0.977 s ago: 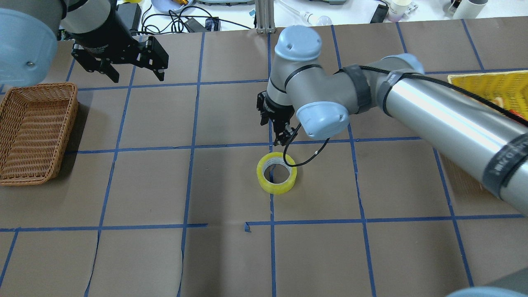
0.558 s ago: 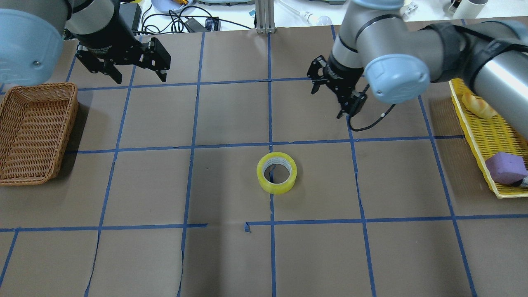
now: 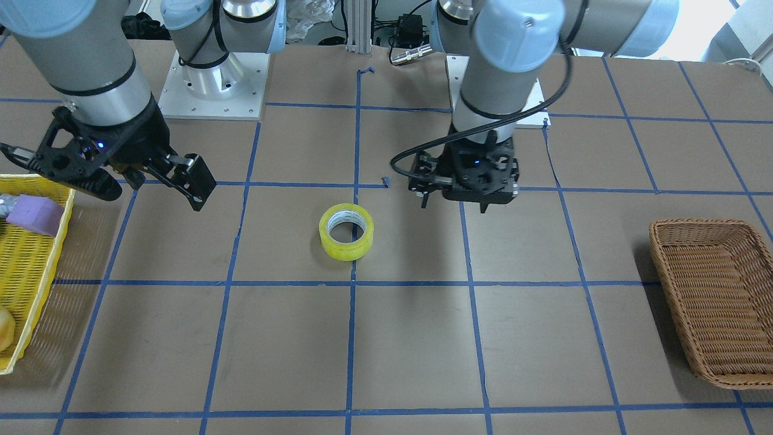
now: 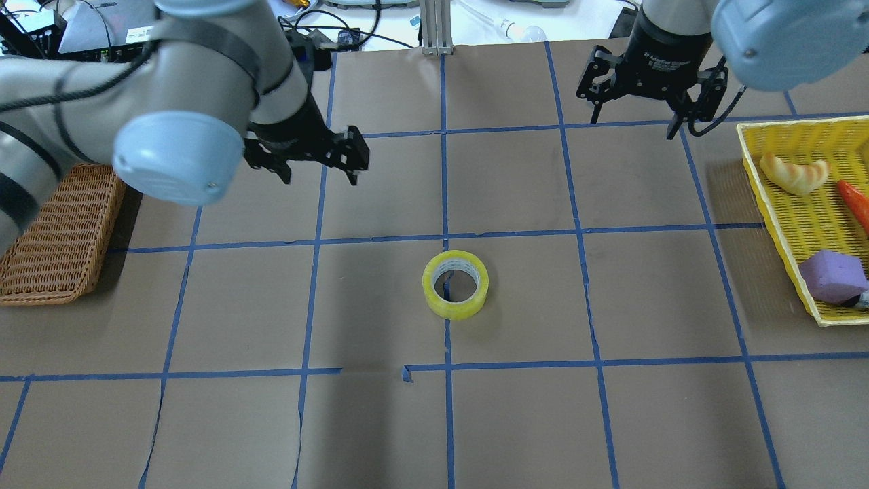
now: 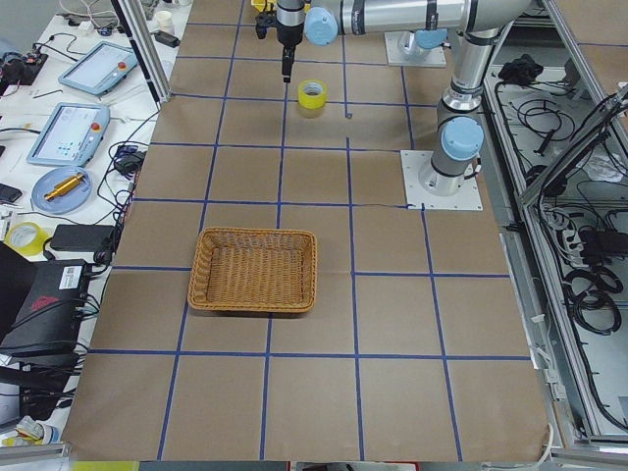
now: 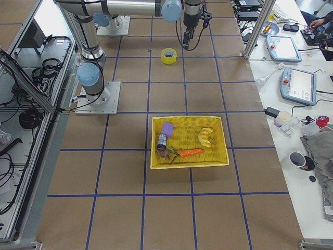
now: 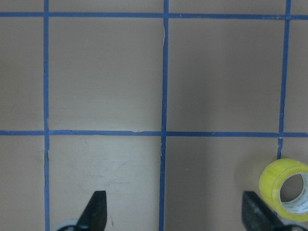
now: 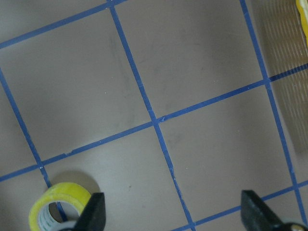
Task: Transfer tape with both arms
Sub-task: 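Lower the left gripper onto the tape roll and grasp it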
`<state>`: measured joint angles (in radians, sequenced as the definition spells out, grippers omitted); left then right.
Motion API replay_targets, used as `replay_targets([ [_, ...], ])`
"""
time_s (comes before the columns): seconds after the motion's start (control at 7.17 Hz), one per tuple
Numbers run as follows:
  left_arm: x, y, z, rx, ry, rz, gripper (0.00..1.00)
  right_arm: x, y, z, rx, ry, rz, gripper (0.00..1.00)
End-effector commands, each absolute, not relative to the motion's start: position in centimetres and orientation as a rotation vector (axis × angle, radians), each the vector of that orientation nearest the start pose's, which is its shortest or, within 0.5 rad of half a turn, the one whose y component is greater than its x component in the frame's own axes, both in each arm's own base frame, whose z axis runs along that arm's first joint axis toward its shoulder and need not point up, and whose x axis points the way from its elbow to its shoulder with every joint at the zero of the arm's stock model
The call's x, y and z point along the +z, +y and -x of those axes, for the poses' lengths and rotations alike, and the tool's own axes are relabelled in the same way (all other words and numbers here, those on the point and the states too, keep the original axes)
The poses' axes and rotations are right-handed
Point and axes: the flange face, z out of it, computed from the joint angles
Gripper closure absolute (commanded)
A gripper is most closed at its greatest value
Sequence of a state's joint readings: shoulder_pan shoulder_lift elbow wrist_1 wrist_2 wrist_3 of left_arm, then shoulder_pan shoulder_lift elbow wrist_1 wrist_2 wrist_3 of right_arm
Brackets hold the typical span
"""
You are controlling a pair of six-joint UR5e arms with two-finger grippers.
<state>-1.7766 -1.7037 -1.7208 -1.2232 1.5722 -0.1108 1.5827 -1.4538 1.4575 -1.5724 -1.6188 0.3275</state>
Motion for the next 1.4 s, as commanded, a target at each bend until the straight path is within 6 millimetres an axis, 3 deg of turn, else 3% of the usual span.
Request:
replay_targets([
  [0.0,28.8,-46.6,27.7,-0.130,3.191,-0.243,0.00,49.5,-53.1,-14.2,0.062,3.160,-0.433,0.00],
  [0.28,24.1,-44.3,31.4,-0.007,3.242,-0.342,0.00,50.0,-52.6,-14.4,0.071,3.166,-0.316,0.00],
  [0.42,22.7,-43.9,32.1,0.035,3.237,-0.342,0.00,50.4,-52.0,-14.4,0.071,3.178,-0.135,0.00],
  [0.56,21.7,-44.4,32.3,0.036,3.238,-0.342,0.00,50.4,-51.9,-14.4,0.083,3.176,-0.026,0.00],
  [0.98,19.4,-45.7,32.7,-0.034,3.242,-0.336,0.01,50.6,-50.8,-14.4,0.150,3.170,0.000,0.00],
  [1.12,18.6,-45.9,32.8,-0.018,3.248,-0.302,0.10,50.7,-50.6,-14.4,0.161,3.168,0.099,0.00],
  [1.26,18.2,-45.8,32.8,-0.003,3.251,-0.234,0.62,50.8,-50.5,-14.4,0.158,3.163,0.121,0.00],
])
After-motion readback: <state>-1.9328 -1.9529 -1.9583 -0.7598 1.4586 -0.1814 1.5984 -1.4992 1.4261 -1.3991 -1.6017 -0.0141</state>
